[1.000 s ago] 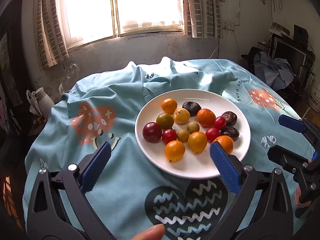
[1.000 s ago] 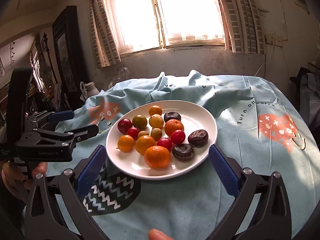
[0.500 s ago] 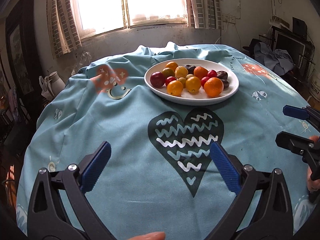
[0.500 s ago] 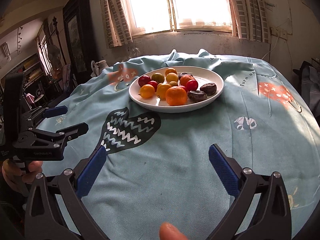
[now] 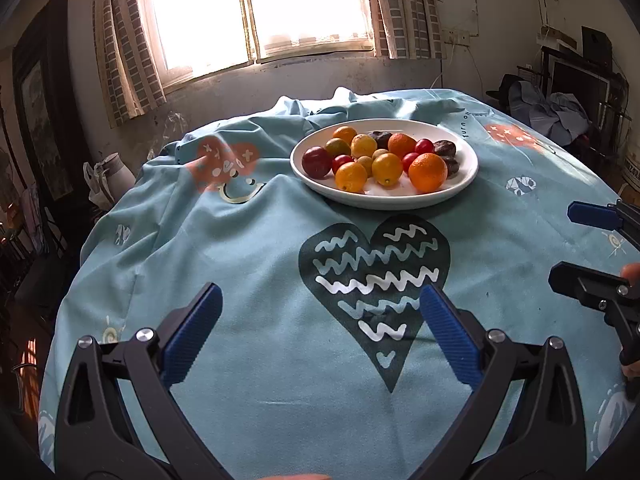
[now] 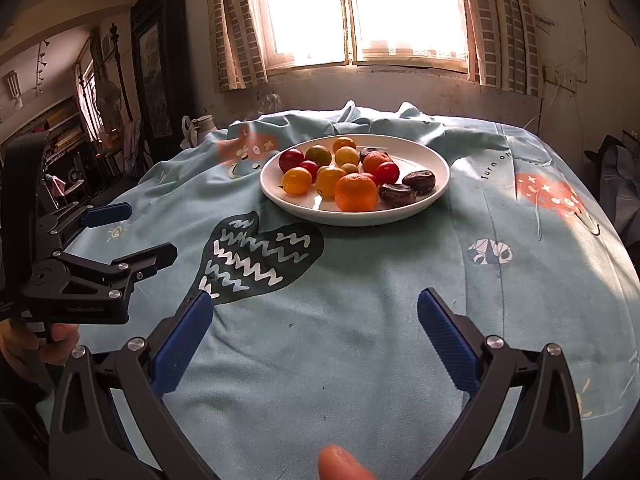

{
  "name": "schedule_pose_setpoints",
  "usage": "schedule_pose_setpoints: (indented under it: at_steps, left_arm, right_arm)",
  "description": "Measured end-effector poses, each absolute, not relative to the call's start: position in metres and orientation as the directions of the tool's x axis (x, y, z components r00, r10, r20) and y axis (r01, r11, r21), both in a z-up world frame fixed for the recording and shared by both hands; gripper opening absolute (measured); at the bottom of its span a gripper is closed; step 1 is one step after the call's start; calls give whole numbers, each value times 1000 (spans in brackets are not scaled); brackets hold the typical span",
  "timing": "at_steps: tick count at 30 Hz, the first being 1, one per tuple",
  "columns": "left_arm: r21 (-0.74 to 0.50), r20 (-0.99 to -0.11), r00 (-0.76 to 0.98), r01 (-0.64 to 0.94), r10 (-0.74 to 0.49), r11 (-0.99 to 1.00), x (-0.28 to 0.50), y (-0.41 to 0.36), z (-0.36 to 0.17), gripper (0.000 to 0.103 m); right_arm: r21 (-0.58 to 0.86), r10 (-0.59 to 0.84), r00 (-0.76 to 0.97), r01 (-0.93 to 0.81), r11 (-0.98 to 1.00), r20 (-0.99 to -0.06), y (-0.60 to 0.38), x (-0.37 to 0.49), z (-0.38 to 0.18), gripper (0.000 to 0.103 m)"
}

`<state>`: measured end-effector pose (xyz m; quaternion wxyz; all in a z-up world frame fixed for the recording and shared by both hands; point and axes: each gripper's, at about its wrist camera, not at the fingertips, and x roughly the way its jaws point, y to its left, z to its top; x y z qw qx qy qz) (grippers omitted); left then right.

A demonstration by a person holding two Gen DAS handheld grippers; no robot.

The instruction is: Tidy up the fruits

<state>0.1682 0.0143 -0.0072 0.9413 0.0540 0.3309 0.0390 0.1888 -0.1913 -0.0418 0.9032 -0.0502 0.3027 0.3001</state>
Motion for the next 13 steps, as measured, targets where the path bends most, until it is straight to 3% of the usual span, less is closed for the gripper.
schedule_pose_setpoints:
  at_steps: [13]
  left_arm:
    - [141,-599,789,-63,136,988,168,15,-7,101]
  right_arm:
    - [69,483,655,-552,831,-581,-189,189,-45,102]
